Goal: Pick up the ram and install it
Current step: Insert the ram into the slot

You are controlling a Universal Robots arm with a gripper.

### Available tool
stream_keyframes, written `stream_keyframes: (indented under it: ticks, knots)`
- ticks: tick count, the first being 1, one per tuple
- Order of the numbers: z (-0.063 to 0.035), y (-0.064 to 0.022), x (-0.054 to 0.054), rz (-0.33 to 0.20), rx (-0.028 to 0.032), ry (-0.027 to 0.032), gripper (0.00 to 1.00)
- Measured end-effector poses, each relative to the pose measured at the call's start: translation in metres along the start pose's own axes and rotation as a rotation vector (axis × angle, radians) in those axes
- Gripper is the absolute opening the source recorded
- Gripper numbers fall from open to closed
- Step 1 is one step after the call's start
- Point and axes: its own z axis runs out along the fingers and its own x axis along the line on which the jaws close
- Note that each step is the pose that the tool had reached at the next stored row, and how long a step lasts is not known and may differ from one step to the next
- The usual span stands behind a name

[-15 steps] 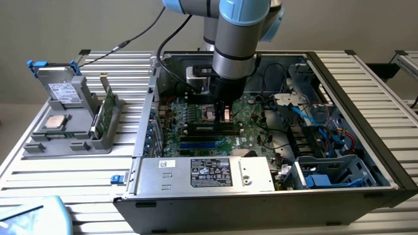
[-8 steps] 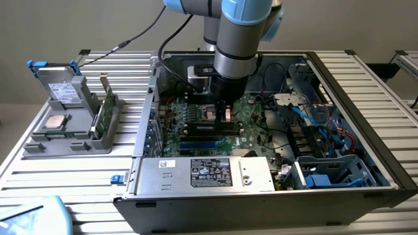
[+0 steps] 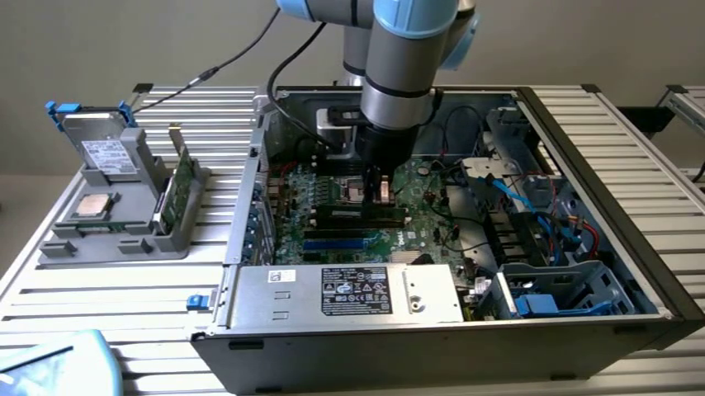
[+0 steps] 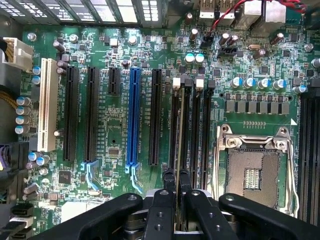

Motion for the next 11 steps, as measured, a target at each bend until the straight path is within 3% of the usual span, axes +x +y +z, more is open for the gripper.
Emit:
stream_keyframes:
  ticks: [6,11]
  knots:
    - [0.0000,-0.0001,-0.0016,0.001,-0.0009,0.0096,0.14]
    - [-0.0018,0.0001,-0.0016,0.001,-0.0013,0.0107,0.14]
